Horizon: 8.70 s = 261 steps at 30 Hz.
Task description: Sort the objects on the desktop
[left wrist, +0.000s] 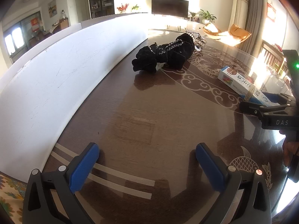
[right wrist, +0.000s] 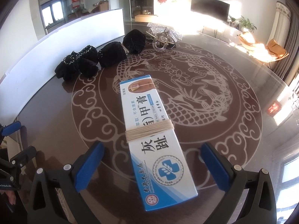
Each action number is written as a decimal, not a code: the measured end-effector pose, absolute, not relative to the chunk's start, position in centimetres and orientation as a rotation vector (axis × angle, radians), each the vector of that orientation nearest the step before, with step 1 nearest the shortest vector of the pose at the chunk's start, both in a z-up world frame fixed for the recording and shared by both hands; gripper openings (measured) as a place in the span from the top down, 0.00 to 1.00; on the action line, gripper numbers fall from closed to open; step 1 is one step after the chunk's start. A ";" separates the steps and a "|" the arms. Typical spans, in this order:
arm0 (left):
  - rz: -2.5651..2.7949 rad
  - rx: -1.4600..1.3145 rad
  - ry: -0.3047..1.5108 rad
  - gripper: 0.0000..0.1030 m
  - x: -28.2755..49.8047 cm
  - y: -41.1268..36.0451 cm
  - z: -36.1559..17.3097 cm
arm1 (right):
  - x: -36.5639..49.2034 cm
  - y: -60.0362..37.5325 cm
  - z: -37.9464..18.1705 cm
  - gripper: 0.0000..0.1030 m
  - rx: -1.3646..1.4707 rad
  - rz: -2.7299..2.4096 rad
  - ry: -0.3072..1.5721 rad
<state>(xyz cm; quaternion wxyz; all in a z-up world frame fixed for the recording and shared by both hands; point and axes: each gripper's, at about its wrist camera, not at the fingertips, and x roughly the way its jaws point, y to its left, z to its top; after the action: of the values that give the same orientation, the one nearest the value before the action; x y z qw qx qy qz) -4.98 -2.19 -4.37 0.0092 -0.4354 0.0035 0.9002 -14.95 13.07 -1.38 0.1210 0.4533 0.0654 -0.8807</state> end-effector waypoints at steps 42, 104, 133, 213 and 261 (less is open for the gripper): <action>2.507 -1.359 0.214 0.59 -17.9 0.5 -3.1 | -14.9 13.0 -1.3 0.00 1.324 -2.570 0.190; 2.512 -1.113 -0.244 0.01 -7.0 -1.4 7.0 | -19.3 5.6 6.4 0.00 1.129 -2.638 0.214; 2.708 -1.381 0.073 0.00 -11.2 1.8 -5.1 | -13.1 13.6 -1.1 0.00 1.368 -2.661 0.133; 2.706 -1.378 0.076 0.00 -11.1 1.9 -5.1 | -13.1 13.6 -1.1 0.00 1.369 -2.661 0.134; 2.627 -1.390 0.110 0.67 -32.8 4.0 -3.0 | -13.1 13.6 -1.1 0.00 1.370 -2.662 0.133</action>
<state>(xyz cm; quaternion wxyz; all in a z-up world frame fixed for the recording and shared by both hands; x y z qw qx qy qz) -32.76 3.96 -3.01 0.0837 -0.4658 0.0368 0.8802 -13.14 13.63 -1.06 0.0724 0.4559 0.0443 -0.8860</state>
